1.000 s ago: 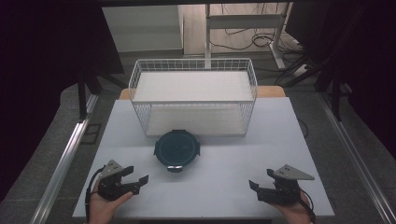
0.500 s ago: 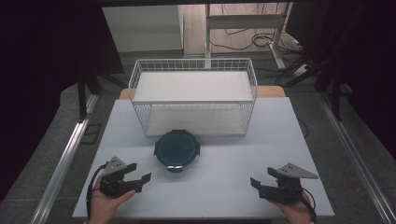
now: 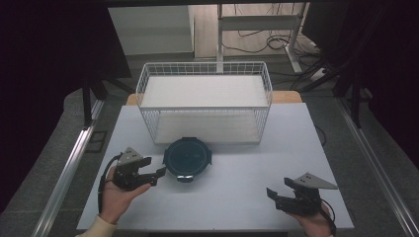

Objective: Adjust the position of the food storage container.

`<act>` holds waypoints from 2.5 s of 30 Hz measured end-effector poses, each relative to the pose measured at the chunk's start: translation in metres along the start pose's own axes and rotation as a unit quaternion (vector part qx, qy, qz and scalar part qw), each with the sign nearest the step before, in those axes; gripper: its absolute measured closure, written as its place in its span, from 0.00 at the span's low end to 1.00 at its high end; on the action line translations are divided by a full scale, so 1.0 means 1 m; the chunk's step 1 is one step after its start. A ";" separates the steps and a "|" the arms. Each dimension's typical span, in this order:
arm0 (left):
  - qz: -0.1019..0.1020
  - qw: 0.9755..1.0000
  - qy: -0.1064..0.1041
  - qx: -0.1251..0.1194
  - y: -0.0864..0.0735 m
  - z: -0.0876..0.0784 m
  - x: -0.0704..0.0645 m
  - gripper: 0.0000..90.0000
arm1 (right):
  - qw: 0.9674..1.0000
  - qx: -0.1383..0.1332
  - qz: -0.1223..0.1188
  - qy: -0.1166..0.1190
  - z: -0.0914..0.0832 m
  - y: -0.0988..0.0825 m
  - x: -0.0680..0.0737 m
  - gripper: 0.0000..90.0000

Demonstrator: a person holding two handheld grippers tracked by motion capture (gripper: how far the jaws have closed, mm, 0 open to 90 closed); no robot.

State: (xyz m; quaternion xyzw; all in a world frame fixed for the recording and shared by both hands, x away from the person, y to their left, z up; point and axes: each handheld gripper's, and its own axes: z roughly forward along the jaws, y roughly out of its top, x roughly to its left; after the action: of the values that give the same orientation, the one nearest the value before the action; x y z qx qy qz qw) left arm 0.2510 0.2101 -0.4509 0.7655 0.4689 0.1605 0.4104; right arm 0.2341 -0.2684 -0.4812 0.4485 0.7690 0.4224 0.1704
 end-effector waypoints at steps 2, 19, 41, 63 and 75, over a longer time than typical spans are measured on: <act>-0.001 1.000 0.003 -0.001 0.006 0.000 0.001 0.39 | 1.000 0.000 -0.001 -0.001 0.000 0.001 -0.001 0.26; -0.009 1.000 -0.004 -0.003 0.036 0.010 0.024 0.79 | 1.000 0.010 0.009 -0.017 0.002 -0.003 -0.005 0.26; 0.005 0.997 0.029 0.067 0.053 0.086 0.050 1.00 | 1.000 0.019 0.014 -0.020 0.006 -0.006 -0.008 0.27; 0.036 0.994 0.014 0.107 0.054 0.111 0.051 1.00 | 0.999 0.030 0.016 -0.023 0.011 -0.008 -0.010 0.27; 0.069 0.991 -0.009 0.112 0.054 0.114 0.028 1.00 | 0.999 0.027 0.016 -0.024 0.009 -0.008 -0.009 0.26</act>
State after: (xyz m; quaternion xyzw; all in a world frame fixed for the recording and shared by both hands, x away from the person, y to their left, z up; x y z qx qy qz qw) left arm 0.3686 0.1673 -0.4822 0.8384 0.4269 0.1280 0.3137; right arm 0.2406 -0.2726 -0.4938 0.4750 0.7686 0.3934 0.1701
